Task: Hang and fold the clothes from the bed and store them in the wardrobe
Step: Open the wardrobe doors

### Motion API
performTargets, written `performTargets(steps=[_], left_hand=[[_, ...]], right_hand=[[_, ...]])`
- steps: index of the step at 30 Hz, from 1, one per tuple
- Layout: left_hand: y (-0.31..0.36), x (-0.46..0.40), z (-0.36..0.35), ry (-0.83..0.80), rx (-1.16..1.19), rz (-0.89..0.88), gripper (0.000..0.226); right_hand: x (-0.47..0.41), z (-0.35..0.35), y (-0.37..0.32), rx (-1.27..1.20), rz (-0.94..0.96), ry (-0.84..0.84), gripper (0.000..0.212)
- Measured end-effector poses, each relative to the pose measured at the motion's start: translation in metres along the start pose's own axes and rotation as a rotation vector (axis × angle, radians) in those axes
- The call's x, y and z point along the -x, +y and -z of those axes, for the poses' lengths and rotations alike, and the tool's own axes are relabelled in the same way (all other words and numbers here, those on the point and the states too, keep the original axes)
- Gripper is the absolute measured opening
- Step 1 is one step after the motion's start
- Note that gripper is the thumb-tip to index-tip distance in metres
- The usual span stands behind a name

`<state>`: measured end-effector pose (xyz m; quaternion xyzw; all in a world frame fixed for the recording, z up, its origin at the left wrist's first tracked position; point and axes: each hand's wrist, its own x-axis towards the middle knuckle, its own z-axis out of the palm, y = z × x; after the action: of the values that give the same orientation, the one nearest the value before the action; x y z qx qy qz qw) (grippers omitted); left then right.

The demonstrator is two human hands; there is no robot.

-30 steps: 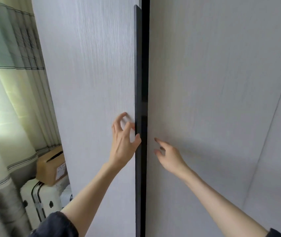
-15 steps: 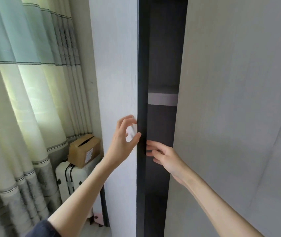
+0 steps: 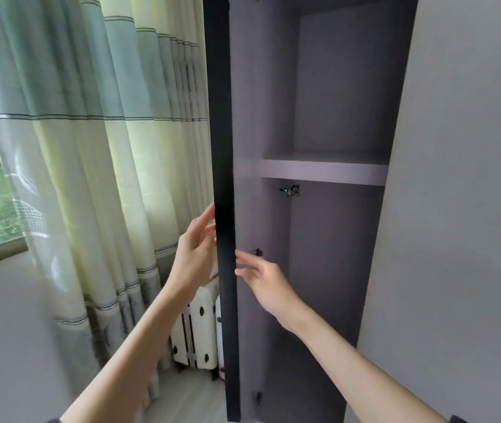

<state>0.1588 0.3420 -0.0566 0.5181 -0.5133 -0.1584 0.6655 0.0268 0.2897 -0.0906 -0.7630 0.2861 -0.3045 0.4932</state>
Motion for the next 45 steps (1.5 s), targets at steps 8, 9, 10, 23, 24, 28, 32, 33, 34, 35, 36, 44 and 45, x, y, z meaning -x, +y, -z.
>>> performTargets(steps=[8,9,10,23,24,28,32,33,34,35,36,44,45], left_hand=[[0.003,-0.007,0.086,-0.027,0.169,0.119,0.057],[0.002,-0.007,0.092,-0.036,0.154,0.128,0.058],[0.001,-0.007,0.097,-0.036,0.144,0.137,0.058],[-0.004,-0.027,0.002,0.103,-0.017,-0.153,0.043],[-0.01,-0.032,-0.017,0.057,-0.024,-0.133,0.044],[-0.038,-0.057,-0.104,-0.083,-0.018,-0.047,0.048],[-0.057,-0.09,-0.19,-0.188,-0.027,-0.046,0.046],[-0.06,-0.098,-0.212,-0.217,-0.035,-0.053,0.045],[-0.062,-0.108,-0.239,-0.245,-0.043,-0.055,0.043],[-0.063,-0.116,-0.257,-0.271,-0.049,-0.046,0.042],[-0.062,-0.124,-0.276,-0.291,-0.057,-0.038,0.042],[-0.031,-0.175,-0.371,-0.407,0.13,-0.071,0.044],[-0.031,-0.181,-0.376,-0.398,0.135,-0.053,0.042]], right_hand=[[-0.034,-0.065,-0.024,-0.149,-0.03,-0.123,0.043],[-0.037,-0.07,-0.025,-0.158,-0.036,-0.148,0.044],[-0.041,-0.073,-0.026,-0.162,-0.039,-0.169,0.044],[-0.05,0.043,0.015,-0.05,-0.072,0.101,0.032],[-0.049,0.064,0.021,-0.017,-0.065,0.16,0.031],[-0.043,0.16,0.046,0.185,-0.025,0.368,0.033],[-0.04,0.247,0.066,0.504,0.031,0.536,0.036],[-0.04,0.268,0.071,0.596,0.045,0.557,0.038],[-0.041,0.292,0.075,0.699,0.054,0.578,0.04],[-0.043,0.31,0.077,0.798,0.059,0.597,0.043],[-0.045,0.327,0.078,0.897,0.053,0.614,0.045],[-0.058,0.406,0.092,1.402,0.006,0.585,0.062],[-0.059,0.409,0.095,1.419,-0.013,0.572,0.063]])
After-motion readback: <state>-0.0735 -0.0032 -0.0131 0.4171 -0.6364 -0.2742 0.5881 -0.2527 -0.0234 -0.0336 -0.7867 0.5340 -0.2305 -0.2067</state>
